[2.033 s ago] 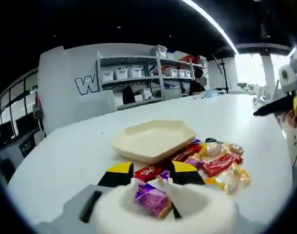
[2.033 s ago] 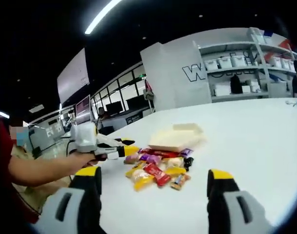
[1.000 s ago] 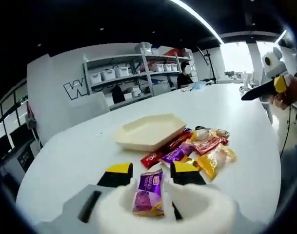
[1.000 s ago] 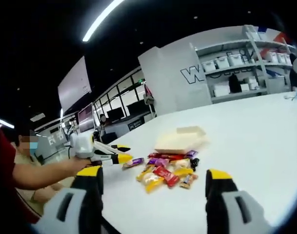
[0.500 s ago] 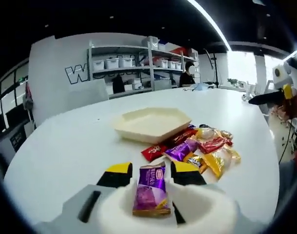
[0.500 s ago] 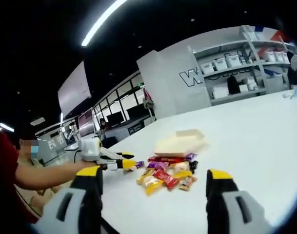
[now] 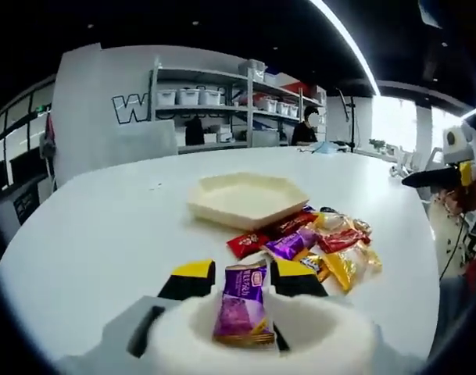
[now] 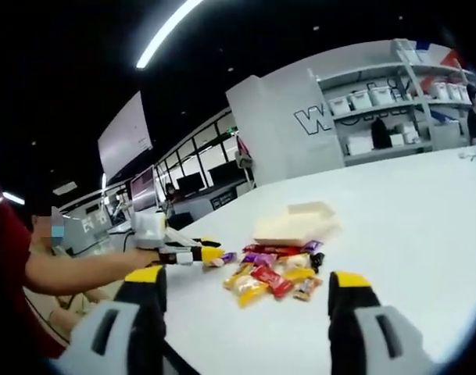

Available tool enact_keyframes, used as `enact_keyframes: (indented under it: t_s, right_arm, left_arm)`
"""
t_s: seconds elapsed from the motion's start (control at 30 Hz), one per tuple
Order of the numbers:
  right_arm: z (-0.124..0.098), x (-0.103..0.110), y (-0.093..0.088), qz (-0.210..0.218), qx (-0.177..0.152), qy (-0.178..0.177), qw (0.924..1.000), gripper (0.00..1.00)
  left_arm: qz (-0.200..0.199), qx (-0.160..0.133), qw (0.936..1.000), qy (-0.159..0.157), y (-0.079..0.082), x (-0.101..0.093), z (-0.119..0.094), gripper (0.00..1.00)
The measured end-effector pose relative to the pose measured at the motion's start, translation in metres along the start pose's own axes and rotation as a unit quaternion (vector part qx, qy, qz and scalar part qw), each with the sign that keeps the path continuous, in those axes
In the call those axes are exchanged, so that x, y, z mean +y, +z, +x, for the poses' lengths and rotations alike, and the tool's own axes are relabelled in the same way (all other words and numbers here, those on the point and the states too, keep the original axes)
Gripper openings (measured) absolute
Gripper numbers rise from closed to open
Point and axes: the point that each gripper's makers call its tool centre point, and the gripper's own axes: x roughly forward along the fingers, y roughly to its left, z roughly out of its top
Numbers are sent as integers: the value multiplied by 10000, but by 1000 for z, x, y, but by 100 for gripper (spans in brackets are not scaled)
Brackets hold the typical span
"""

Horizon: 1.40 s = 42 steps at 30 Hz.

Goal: Place the target food into the container with the food tongs after gripping and lifting it, then release it inside without dropping or visibly crushing the food.

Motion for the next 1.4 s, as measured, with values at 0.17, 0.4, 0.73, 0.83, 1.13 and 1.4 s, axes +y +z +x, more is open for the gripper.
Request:
enact_keyframes:
  t_s: [0.17,0.4,0.73,0.83,1.13,1.4]
  right_arm:
    - [-1,0,0,-29,5,6,10000,83]
    - [1,7,-7,-146,144,99,9997,83]
    - [3,5,-20,-643,418,-44,9971,89]
    - [4,5,-23,-800,486,-74,9956,92]
    - [3,1,-31,-1276,636,-95,9897,99]
    - [2,-9,-42,-1718,810,-129,9817,99]
  left_arm:
    - [25,-64,10000,39,11,2,-3,27]
    - [102,-141,9998,-34,29,-4,-4,27]
    - [130,-228,9992,-285,62,-17,1,27]
    - [242,-185,9988,-389,63,-23,6,27]
    - [339,-188,9975,-583,76,-32,17,27]
    - [318,-150,9964,-769,82,-37,31,27]
